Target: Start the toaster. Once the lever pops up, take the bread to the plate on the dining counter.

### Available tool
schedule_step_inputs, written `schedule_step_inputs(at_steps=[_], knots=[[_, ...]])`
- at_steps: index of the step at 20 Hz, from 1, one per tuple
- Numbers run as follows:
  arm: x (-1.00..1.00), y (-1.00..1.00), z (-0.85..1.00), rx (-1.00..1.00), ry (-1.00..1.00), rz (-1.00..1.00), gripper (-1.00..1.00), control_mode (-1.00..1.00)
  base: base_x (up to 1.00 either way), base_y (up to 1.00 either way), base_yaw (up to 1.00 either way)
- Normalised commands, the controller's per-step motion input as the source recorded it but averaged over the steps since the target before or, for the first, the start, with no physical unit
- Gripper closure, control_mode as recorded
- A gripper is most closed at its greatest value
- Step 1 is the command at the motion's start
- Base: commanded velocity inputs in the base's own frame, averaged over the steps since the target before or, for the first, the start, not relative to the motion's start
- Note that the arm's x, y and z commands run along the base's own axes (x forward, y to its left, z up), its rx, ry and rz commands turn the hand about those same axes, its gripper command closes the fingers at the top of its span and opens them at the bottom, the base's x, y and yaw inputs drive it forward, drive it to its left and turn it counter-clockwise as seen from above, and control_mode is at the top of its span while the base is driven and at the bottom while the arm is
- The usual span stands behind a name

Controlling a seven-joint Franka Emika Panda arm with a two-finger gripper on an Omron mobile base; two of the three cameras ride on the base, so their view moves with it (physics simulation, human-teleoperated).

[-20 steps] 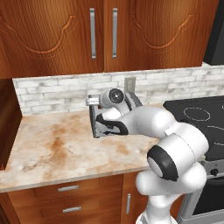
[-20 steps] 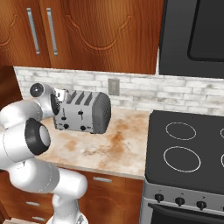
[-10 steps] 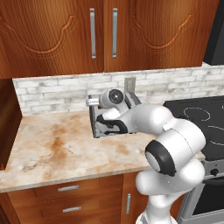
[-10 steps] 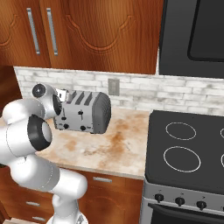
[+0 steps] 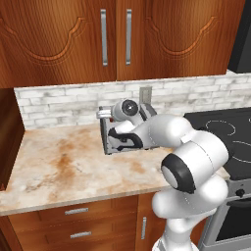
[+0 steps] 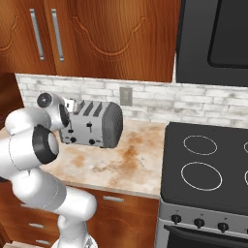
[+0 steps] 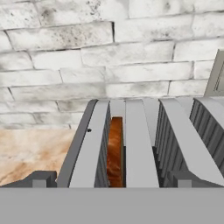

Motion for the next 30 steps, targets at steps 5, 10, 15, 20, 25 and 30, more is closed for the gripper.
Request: schedule_step_inputs(at_steps=[5,10,15,20,25,30], knots=[[0.02,0.00,0.00,0.00,0.00,0.00,-1.00,-1.00,0.00,0.00,0.00],[0.00,0.00,0.00,0.00,0.00,0.00,-1.00,-1.00,0.00,0.00,0.00],[0.00,0.00,0.00,0.00,0.00,0.00,-1.00,-1.00,0.00,0.00,0.00],[0.00,0.00,0.00,0.00,0.00,0.00,-1.00,-1.00,0.00,0.00,0.00],[0.00,0.00,0.00,0.00,0.00,0.00,-1.00,-1.00,0.00,0.00,0.00],[0.00,0.00,0.00,0.00,0.00,0.00,-1.00,-1.00,0.00,0.00,0.00]])
